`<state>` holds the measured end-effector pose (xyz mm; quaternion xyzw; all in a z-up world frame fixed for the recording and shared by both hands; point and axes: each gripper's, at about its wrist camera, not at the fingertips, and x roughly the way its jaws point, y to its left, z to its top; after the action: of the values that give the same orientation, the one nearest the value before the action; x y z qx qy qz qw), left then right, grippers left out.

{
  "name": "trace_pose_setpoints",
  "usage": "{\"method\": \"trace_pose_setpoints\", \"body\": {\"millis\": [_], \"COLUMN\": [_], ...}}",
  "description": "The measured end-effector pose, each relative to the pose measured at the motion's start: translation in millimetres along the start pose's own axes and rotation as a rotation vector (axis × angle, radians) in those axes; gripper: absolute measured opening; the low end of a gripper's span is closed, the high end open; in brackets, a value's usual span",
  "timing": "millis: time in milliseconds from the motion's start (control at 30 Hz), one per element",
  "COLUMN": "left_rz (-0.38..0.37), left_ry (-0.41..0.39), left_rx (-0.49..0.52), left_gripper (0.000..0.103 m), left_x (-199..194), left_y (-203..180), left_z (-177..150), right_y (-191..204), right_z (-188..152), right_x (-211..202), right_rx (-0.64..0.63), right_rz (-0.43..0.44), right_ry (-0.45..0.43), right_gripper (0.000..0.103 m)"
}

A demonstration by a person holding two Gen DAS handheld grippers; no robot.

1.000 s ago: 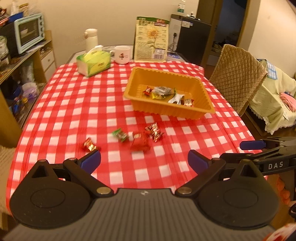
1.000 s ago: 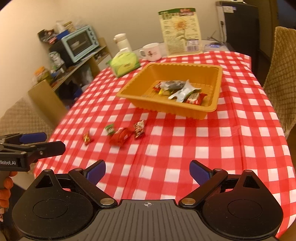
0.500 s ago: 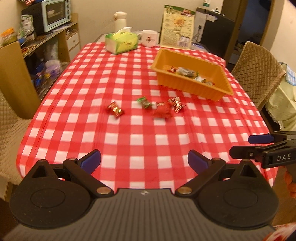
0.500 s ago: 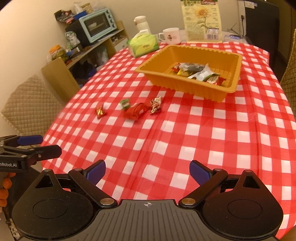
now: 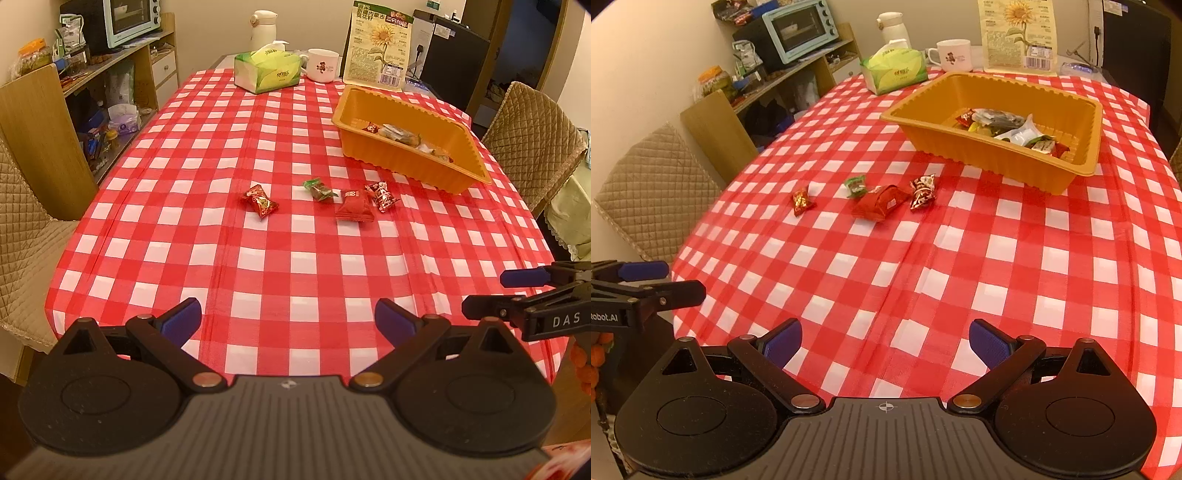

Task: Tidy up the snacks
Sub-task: 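Withdraw both tools from the tray back toward the remaining snacks, then lower the right tool onto the red square packet and close on it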

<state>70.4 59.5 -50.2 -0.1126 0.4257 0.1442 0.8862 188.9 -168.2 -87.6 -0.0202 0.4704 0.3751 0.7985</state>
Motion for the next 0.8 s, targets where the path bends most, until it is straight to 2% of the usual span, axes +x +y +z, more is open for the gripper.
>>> {"method": "trace_pose_setpoints", "body": {"millis": [367,800], "left_rz": [-0.01,-0.014], "left_ry": [0.019,0.034], "left_rx": [0.01,0.031], "left_gripper": [0.099,0.098], "left_x": [17.2,49.5], "left_y": [12.7,30.9], "left_z": [10.4,33.2], "right_y": [6.5,17.3], "right_z": [11.9,45.0], "right_x": [20.1,53.0], "right_rx": [0.006,0.012], "right_rz": [-0.014,-0.041], "right_ry": [0.0,-0.046], "right_gripper": [0.096,0.094]}}
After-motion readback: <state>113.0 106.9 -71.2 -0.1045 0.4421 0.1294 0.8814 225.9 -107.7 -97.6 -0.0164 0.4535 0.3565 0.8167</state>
